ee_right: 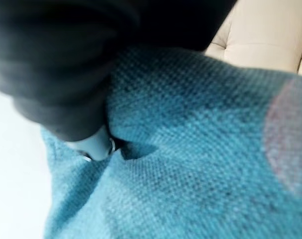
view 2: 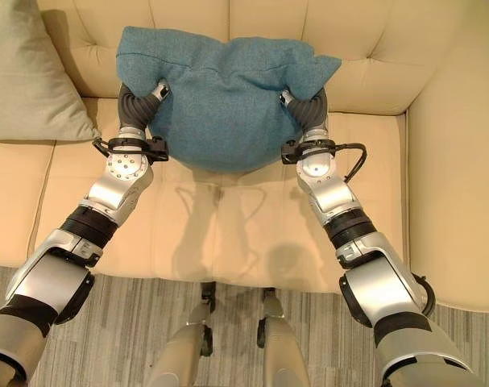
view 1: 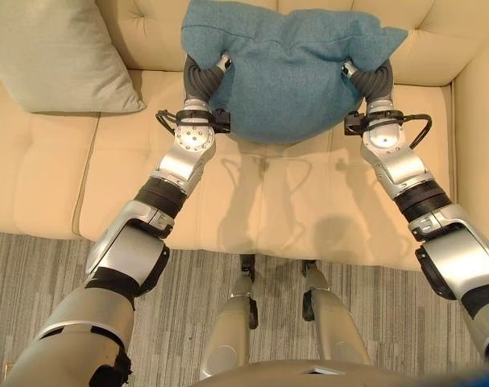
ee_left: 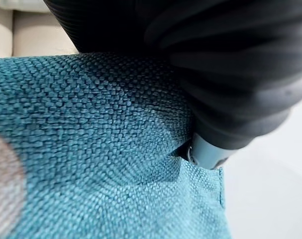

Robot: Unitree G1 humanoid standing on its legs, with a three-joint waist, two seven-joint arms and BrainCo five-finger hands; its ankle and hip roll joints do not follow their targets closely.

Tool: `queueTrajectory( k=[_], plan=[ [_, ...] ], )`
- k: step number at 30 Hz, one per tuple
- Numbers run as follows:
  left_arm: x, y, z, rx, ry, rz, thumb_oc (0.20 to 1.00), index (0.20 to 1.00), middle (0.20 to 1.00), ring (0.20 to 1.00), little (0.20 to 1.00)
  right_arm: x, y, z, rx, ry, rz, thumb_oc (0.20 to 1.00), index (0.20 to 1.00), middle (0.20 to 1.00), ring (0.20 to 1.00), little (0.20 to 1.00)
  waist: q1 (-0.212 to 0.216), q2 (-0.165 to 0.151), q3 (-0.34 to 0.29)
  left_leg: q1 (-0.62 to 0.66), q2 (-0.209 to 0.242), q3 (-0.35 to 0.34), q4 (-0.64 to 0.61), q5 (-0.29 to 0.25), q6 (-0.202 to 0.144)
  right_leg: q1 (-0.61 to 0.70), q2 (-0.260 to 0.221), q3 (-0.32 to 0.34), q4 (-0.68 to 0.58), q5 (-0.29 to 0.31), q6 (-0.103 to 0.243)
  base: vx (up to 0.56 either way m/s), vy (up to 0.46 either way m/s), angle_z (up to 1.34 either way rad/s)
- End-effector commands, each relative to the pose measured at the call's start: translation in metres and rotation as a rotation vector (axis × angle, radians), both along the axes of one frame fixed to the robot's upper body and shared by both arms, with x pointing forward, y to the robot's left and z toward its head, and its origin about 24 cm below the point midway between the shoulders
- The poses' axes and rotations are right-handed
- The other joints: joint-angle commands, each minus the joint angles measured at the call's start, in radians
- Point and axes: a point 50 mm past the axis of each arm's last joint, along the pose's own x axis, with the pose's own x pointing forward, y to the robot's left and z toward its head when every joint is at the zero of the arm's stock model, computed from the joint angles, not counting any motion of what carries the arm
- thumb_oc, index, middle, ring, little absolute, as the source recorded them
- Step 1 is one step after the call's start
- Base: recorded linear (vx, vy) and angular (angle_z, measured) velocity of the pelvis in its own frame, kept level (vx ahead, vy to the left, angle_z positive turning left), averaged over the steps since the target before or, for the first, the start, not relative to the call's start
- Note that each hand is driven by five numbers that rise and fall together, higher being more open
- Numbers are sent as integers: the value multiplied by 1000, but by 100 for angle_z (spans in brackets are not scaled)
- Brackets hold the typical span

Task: Pick up all the scattered cushions and arrange them neatly on the sofa.

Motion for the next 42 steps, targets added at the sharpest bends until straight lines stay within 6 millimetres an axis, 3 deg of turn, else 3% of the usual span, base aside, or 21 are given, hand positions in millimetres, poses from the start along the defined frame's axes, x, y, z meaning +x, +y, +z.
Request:
queueTrajectory(
  k=[1,7,13,21,22,28,29,33,37,39,42],
  plan=[
    [-19,-50,85,32,-339,-193,200,200,200,200,200,-22,56,73,4,-319,227,200,200,200,200,200,5,-37,-65,9,-5,-8,25,-64,-60,72,-47,-13,20,-102,108,0,0,0],
    [-9,-49,74,60,-273,-169,200,200,200,200,200,-12,56,57,16,-240,220,200,200,200,200,200,6,-37,-52,-21,-7,-7,28,-57,-61,41,-50,-14,31,-97,110,0,0,0],
    [1,-46,65,104,-203,-135,200,200,200,200,200,-6,51,60,-35,-223,169,200,200,200,200,200,8,-34,-39,-59,-4,-4,25,-46,-65,-3,-50,-13,31,-90,114,0,0,0],
    [10,-41,87,161,-194,-56,200,200,200,200,200,4,39,85,-136,-227,45,200,200,200,200,200,7,-32,-27,-111,-5,-1,20,-30,-71,-57,-48,-16,27,-75,122,-2,-4,0],
    [13,-36,107,199,-198,6,1000,1000,1000,1000,1000,13,28,101,-219,-196,-61,1000,1000,1000,1000,1000,11,-36,-22,-132,-3,-2,18,-22,-75,-77,-45,-20,24,-66,126,-24,-42,2],
    [9,-26,144,302,-255,105,1000,1000,1000,1000,1000,19,2,124,-424,-143,-243,1000,1000,1000,1000,1000,16,-42,-35,-153,-2,-6,10,-10,-80,-103,-40,-24,17,-52,131,-3,-12,1],
    [7,-24,151,333,-275,144,1000,1000,1000,1000,1000,19,-9,130,-443,-134,-304,1000,1000,1000,1000,1000,17,-42,-40,-155,-3,-7,9,-10,-80,-105,-38,-24,16,-52,131,0,0,0],
    [6,-21,158,339,-284,197,1000,1000,1000,1000,1000,17,-24,137,-456,-136,-395,1000,1000,1000,1000,1000,18,-39,-50,-154,-7,-12,7,-11,-80,-105,-37,-26,15,-51,131,4,2,2],
    [5,-7,165,358,-279,258,1000,1000,1000,1000,1000,12,-37,149,-502,-152,-473,1000,1000,1000,1000,1000,21,-36,-63,-151,-10,-10,4,-14,-79,-104,-38,-25,12,-50,132,4,0,0],
    [2,17,170,353,-281,315,1000,1000,1000,1000,1000,8,-55,155,-535,-151,-531,1000,1000,1000,1000,1000,22,-34,-77,-145,-13,-8,4,-18,-78,-101,-39,-23,11,-48,132,0,0,0],
    [-1,33,172,346,-287,349,1000,1000,1000,1000,1000,4,-67,157,-542,-150,-563,1000,1000,1000,1000,1000,23,-35,-85,-144,-13,-7,4,-20,-78,-100,-38,-22,10,-49,132,0,0,0]
  ],
)
